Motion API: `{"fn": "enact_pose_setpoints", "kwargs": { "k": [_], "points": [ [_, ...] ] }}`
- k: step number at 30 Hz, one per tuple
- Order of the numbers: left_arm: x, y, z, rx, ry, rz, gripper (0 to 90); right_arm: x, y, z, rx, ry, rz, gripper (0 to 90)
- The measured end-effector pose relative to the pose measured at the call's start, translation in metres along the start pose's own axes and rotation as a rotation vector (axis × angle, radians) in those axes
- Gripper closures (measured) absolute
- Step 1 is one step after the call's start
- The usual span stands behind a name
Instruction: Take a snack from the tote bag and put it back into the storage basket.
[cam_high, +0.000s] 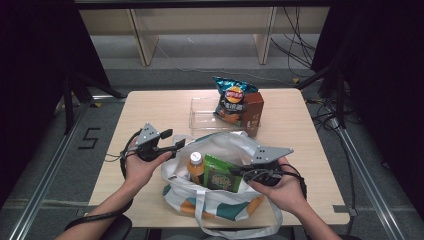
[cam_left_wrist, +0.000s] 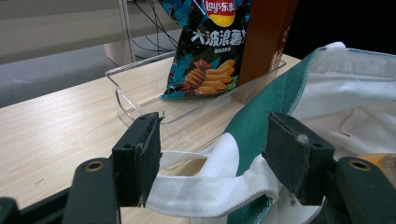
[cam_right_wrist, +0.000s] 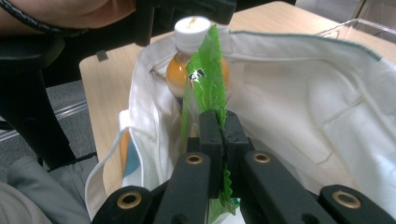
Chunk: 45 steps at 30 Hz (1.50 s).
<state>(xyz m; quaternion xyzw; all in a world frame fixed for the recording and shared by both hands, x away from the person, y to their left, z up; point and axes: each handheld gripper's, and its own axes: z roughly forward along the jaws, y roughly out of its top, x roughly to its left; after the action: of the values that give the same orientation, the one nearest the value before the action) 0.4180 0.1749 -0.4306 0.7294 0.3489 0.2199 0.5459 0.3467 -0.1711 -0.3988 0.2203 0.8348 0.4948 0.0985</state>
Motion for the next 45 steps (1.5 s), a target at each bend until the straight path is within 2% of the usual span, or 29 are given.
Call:
{"fn": "enact_pose_setpoints", "kwargs": {
  "k": [2, 4, 5, 6, 7, 8, 12, 13, 14, 15, 16, 17, 18, 21, 22, 23, 25, 26, 28, 29, 32, 33, 36, 37, 39, 41, 42, 44, 45],
  "points": [
    [0.000, 0.000, 0.000, 0.000, 0.000, 0.001, 35.6, 0.002, 0.002, -0.001, -0.006, -0.002, 0.022, 90.0],
    [0.000, 0.000, 0.000, 0.000, 0.000, 0.000, 35.6, 0.000, 0.004, -0.004, 0.002, 0.006, 0.013, 90.0],
    [0.000, 0.000, 0.000, 0.001, 0.003, 0.000, 35.6, 0.002, 0.004, -0.004, -0.011, -0.002, 0.039, 90.0],
    [0.000, 0.000, 0.000, 0.004, 0.005, 0.002, 35.6, 0.000, 0.006, -0.005, -0.001, -0.002, 0.012, 90.0],
    [0.000, 0.000, 0.000, 0.001, 0.002, 0.000, 35.6, 0.001, 0.006, -0.006, -0.010, -0.004, 0.026, 90.0],
    [0.000, 0.000, 0.000, 0.001, 0.001, -0.001, 35.6, 0.000, 0.007, -0.007, -0.016, -0.004, 0.011, 90.0],
    [0.000, 0.000, 0.000, 0.001, 0.001, 0.000, 35.6, 0.000, 0.011, -0.011, -0.015, -0.012, 0.041, 90.0],
    [0.000, 0.000, 0.000, 0.001, 0.001, 0.000, 35.6, -0.002, 0.011, -0.010, -0.042, -0.024, 0.016, 90.0],
    [0.000, 0.000, 0.000, 0.002, 0.001, 0.001, 35.6, -0.003, 0.012, -0.012, -0.024, -0.016, 0.021, 90.0],
    [0.000, 0.000, 0.000, 0.001, 0.001, 0.001, 35.6, -0.002, 0.013, -0.011, -0.041, -0.029, 0.036, 90.0],
    [0.000, 0.000, 0.000, 0.001, 0.001, -0.001, 35.6, -0.003, 0.014, -0.013, -0.026, -0.022, 0.038, 90.0],
    [0.000, 0.000, 0.000, 0.001, 0.002, 0.000, 35.6, -0.003, 0.014, -0.012, -0.049, -0.031, 0.034, 90.0],
    [0.000, 0.000, 0.000, 0.001, 0.002, 0.001, 35.6, -0.004, 0.015, -0.015, -0.029, -0.021, 0.039, 90.0],
    [0.000, 0.000, 0.000, 0.007, 0.007, 0.002, 35.6, -0.004, 0.018, -0.016, -0.054, -0.041, 0.033, 90.0],
    [0.000, 0.000, 0.000, 0.007, 0.007, 0.001, 35.6, -0.003, 0.019, -0.018, -0.033, -0.024, 0.057, 90.0],
    [0.000, 0.000, 0.000, 0.002, 0.002, 0.000, 35.6, -0.005, 0.020, -0.018, -0.046, -0.032, 0.040, 90.0],
    [0.000, 0.000, 0.000, 0.002, 0.003, 0.000, 35.6, -0.004, 0.022, -0.020, -0.042, -0.039, 0.055, 90.0],
    [0.000, 0.000, 0.000, 0.007, 0.007, 0.001, 35.6, -0.006, 0.023, -0.020, -0.055, -0.034, 0.031, 90.0],
    [0.000, 0.000, 0.000, 0.007, 0.007, 0.001, 35.6, -0.006, 0.024, -0.019, -0.078, -0.048, 0.042, 90.0],
    [0.000, 0.000, 0.000, 0.007, 0.007, 0.000, 35.6, -0.009, 0.026, -0.021, -0.062, -0.042, 0.013, 90.0],
    [0.000, 0.000, 0.000, 0.002, 0.002, 0.000, 35.6, -0.007, 0.027, -0.023, -0.058, -0.037, 0.061, 90.0],
    [0.000, 0.000, 0.000, 0.003, 0.003, 0.000, 35.6, -0.009, 0.028, -0.023, -0.070, -0.043, 0.036, 90.0],
    [0.000, 0.000, 0.000, 0.007, 0.007, 0.000, 35.6, -0.009, 0.029, -0.025, -0.072, -0.046, 0.044, 90.0],
    [0.000, 0.000, 0.000, 0.001, 0.001, 0.000, 35.6, -0.007, 0.030, -0.026, -0.063, -0.037, 0.069, 90.0],
    [0.000, 0.000, 0.000, 0.001, 0.002, 0.000, 35.6, -0.010, 0.032, -0.026, -0.079, -0.046, 0.032, 90.0],
    [0.000, 0.000, 0.000, 0.001, 0.001, 0.000, 35.6, -0.009, 0.034, -0.028, -0.087, -0.052, 0.039, 90.0],
    [0.000, 0.000, 0.000, 0.001, 0.002, 0.000, 35.6, -0.010, 0.035, -0.028, -0.105, -0.068, 0.019, 90.0],
    [0.000, 0.000, 0.000, 0.001, 0.003, 0.000, 35.6, -0.010, 0.036, -0.030, -0.092, -0.065, 0.024, 90.0],
    [0.000, 0.000, 0.000, 0.000, 0.002, 0.000, 35.6, -0.008, 0.036, -0.030, -0.104, -0.069, 0.051, 90.0]
  ]
}}
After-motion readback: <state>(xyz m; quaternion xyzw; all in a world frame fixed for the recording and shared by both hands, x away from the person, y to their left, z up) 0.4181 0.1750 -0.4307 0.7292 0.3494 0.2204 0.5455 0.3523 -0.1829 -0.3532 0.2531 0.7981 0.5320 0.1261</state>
